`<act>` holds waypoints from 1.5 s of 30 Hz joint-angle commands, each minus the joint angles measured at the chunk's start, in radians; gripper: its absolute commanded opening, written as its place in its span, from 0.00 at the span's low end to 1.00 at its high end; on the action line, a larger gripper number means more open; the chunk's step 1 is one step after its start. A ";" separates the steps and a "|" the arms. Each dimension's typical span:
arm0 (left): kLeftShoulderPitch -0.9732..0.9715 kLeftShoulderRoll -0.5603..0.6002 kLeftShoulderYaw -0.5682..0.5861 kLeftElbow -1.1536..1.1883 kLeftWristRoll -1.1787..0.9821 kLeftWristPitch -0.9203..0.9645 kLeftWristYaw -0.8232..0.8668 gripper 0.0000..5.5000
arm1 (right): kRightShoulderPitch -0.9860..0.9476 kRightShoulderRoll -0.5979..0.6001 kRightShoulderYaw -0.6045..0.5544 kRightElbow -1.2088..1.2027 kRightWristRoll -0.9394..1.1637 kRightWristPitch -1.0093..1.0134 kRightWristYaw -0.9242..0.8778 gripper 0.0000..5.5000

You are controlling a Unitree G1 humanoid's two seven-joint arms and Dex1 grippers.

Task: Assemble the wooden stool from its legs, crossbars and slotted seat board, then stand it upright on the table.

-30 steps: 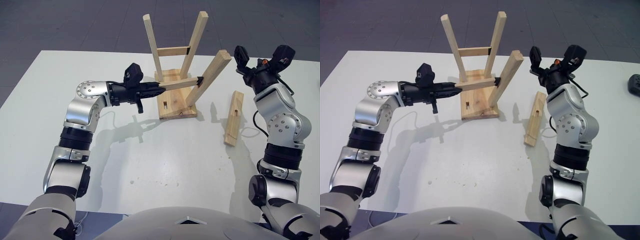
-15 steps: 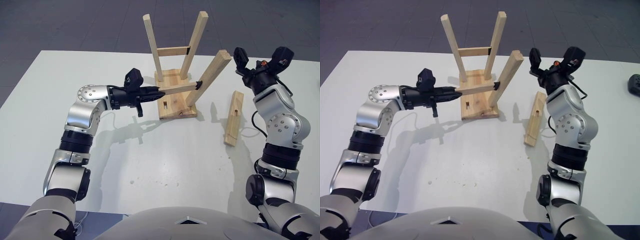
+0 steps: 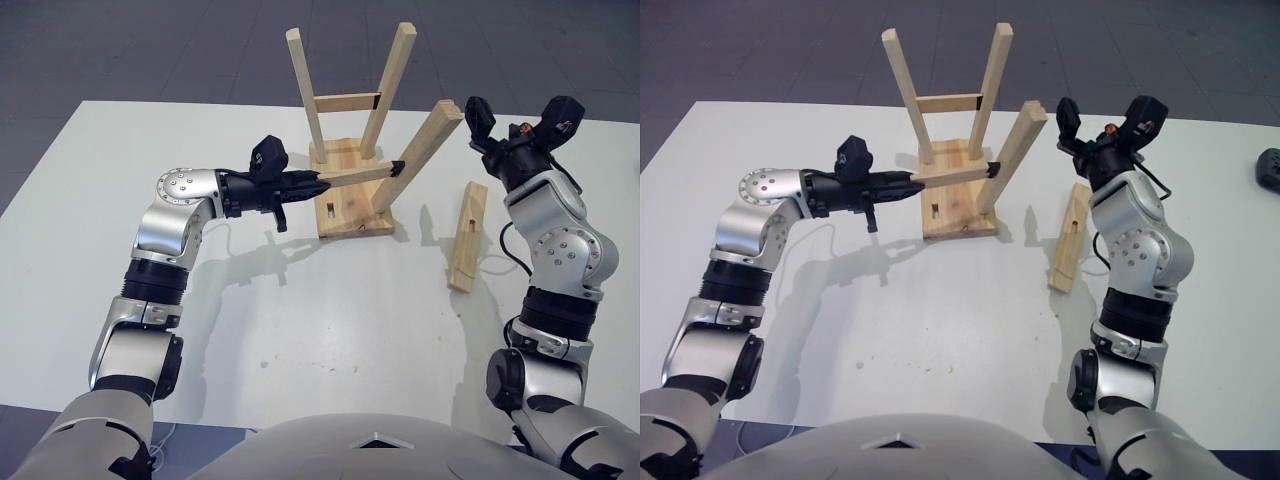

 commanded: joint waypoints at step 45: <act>-0.084 -0.072 -0.015 0.004 0.026 -0.007 -0.003 0.08 | 0.064 -0.034 0.072 -0.149 0.052 0.396 0.197 0.98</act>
